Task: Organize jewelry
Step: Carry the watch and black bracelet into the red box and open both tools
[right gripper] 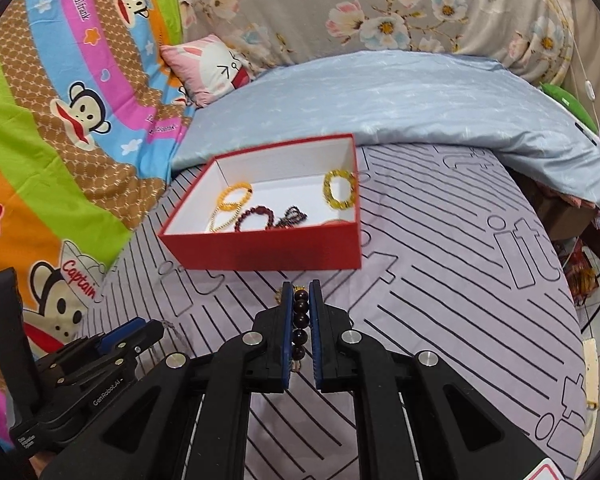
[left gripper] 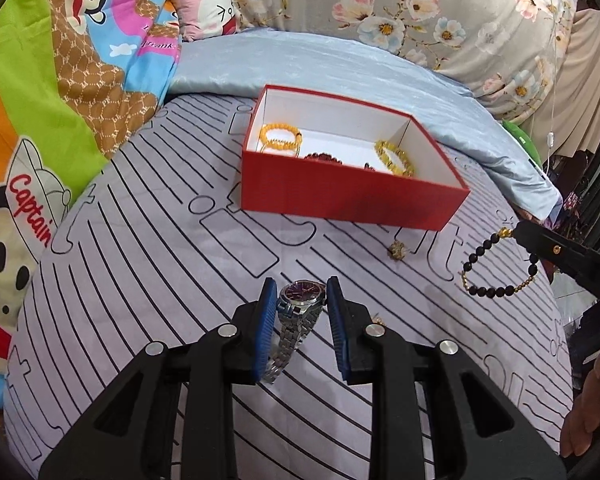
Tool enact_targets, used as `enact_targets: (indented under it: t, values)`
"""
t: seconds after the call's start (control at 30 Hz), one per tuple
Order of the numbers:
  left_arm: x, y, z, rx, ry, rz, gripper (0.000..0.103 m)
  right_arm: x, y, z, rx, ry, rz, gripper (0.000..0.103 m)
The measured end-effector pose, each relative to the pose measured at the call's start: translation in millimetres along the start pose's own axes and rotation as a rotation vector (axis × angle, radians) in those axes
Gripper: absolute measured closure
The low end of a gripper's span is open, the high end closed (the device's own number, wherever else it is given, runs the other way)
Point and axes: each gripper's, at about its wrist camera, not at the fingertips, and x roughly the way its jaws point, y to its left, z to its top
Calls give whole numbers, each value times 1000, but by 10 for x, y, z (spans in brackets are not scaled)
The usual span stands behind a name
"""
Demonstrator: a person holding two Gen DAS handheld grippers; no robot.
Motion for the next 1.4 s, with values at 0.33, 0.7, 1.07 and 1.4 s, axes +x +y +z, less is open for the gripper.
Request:
enact_targets:
  t: [0.33, 0.7, 1.07, 1.4]
  values:
    - [-115, -135, 377, 35, -33, -16, 78, -8, 123, 271, -37, -27, 36, 95]
    - [81, -339, 1204, 98, -120, -21, 78, 319, 204, 975, -54, -82, 53, 95]
    - [817, -464, 1731, 108, -89, 21, 78, 993, 139, 1427, -30, -50, 52, 95]
    - [1299, -448, 1860, 98, -46, 37, 78, 1429, 22, 1470, -11, -9, 36, 95]
